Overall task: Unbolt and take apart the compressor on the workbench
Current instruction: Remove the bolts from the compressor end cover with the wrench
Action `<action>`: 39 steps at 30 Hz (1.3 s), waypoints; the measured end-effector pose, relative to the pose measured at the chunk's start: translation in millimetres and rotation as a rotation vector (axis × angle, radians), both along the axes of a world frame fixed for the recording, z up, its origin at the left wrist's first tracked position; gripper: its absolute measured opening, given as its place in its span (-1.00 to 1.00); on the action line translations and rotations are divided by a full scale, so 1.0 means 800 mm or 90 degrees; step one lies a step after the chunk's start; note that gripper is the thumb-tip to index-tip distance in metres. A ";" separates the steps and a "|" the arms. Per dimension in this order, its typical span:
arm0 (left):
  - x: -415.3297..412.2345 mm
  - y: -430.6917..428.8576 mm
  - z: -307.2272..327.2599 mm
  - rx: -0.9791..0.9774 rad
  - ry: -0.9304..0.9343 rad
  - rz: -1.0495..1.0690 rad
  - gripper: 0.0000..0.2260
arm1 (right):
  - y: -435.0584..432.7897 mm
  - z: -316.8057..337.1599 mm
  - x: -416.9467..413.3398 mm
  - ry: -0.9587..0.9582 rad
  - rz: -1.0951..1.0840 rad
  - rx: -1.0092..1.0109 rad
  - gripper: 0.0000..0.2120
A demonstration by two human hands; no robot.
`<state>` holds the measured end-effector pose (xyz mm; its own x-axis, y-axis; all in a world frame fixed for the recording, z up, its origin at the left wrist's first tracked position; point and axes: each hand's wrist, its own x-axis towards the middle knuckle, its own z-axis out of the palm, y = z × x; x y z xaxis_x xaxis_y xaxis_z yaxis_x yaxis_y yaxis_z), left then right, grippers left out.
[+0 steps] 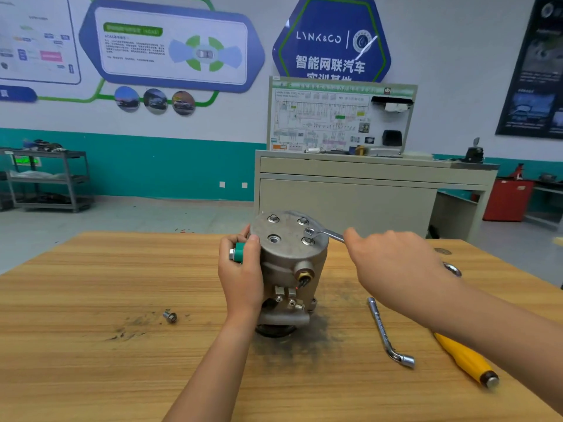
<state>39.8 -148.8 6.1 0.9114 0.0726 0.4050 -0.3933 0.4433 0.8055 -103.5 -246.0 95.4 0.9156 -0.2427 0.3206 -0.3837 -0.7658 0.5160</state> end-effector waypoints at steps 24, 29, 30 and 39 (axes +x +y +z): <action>0.004 0.006 -0.008 -0.005 -0.056 0.005 -0.83 | 0.035 -0.012 0.010 0.046 -0.002 -0.003 -0.46; -0.003 0.001 -0.011 -0.013 -0.091 0.050 -0.84 | 0.036 -0.017 0.009 -0.020 -0.022 0.000 -0.46; -0.002 0.001 -0.012 -0.013 -0.092 0.054 -0.84 | 0.037 -0.021 0.005 -0.044 -0.034 -0.033 -0.49; 0.013 0.003 -0.001 0.069 -0.111 0.045 -0.82 | -0.041 -0.040 0.002 -0.258 0.161 -0.065 -0.65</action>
<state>50.3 -146.1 5.6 0.8206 0.0812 0.5656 -0.5583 0.3247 0.7634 -101.6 -279.0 63.1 0.7381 0.0225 0.6744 -0.3775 -0.8147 0.4403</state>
